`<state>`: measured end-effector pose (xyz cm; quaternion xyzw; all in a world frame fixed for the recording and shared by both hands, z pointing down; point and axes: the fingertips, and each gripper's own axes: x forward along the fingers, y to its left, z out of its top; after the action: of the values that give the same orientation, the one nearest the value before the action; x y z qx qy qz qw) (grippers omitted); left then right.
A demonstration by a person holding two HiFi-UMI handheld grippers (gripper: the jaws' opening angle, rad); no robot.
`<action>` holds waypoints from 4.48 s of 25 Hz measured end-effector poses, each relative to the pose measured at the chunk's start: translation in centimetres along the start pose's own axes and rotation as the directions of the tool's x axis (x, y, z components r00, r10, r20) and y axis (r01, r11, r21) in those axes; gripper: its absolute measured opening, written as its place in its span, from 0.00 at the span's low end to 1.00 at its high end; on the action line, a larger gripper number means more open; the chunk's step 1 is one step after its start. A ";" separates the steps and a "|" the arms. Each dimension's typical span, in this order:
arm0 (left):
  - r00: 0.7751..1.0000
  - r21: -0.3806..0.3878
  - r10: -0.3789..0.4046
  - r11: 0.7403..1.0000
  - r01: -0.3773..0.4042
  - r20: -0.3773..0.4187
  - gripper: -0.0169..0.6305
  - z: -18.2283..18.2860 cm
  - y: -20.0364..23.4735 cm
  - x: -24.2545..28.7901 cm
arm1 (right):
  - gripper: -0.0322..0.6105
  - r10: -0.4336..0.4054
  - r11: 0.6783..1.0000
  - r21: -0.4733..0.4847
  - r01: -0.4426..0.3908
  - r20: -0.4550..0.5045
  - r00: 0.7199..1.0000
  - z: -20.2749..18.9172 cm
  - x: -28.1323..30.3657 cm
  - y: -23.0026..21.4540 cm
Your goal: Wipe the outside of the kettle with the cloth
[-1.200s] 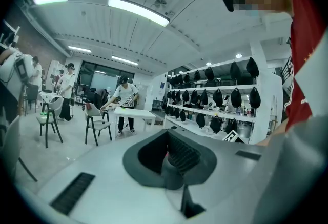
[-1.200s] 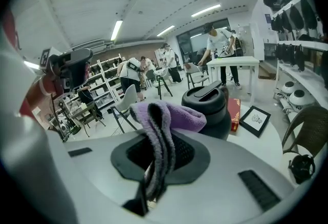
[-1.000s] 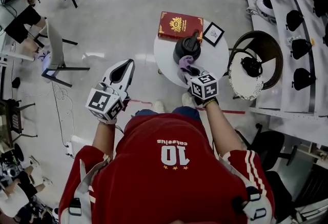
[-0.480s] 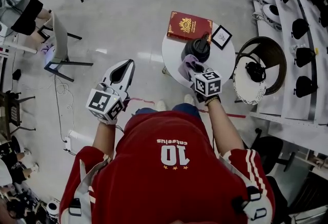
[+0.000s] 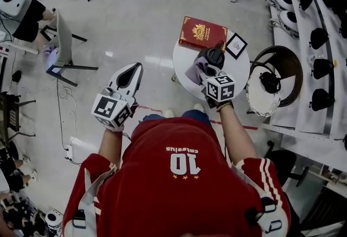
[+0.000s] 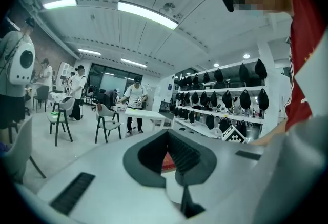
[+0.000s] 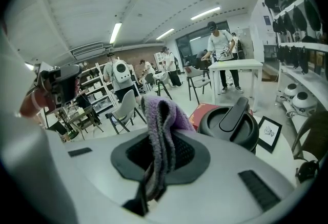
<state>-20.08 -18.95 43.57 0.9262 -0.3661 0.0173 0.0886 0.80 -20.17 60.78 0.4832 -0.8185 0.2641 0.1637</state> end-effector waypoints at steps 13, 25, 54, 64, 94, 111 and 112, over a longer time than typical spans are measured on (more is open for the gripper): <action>1.000 -0.003 0.010 1.000 -0.010 0.003 0.04 1.2 0.7 3.5 | 0.13 0.014 1.000 -0.005 -0.013 0.037 0.999 3.5 0.0 -2.0; 1.000 0.016 -0.004 1.000 0.004 0.010 0.04 2.4 -3.4 7.5 | 0.13 -0.046 0.997 -0.054 0.057 0.188 0.981 9.0 -6.4 -7.5; 0.994 0.035 0.109 0.993 -0.109 -0.007 0.04 1.1 -10.9 12.5 | 0.13 -0.013 0.974 -0.227 0.008 -0.018 1.000 1.3 -6.2 -19.1; 0.980 0.018 0.199 0.980 -0.198 -0.021 0.04 0.4 -10.7 11.3 | 0.13 0.055 0.958 -0.271 -0.096 -0.155 0.986 -2.2 -2.7 -18.6; 0.950 -0.024 0.314 0.949 -0.314 -0.001 0.04 -1.3 -13.6 11.1 | 0.13 0.172 0.917 -0.309 -0.252 -0.263 0.949 -4.5 -2.3 -17.9; 0.989 -0.003 0.146 0.989 -0.147 -0.014 0.04 0.1 -10.7 10.8 | 0.13 0.016 0.989 -0.143 -0.038 -0.154 0.988 -4.7 -4.8 -16.1; 0.991 -0.002 0.134 0.991 -0.134 -0.016 0.04 0.0 -10.5 10.8 | 0.13 -0.001 0.992 -0.126 -0.017 -0.142 0.990 -4.8 -5.0 -16.1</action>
<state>-4.96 -18.72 42.97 0.8992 -0.4267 0.0302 0.0917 17.32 -20.18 66.43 0.4483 -0.8220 0.2459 0.2508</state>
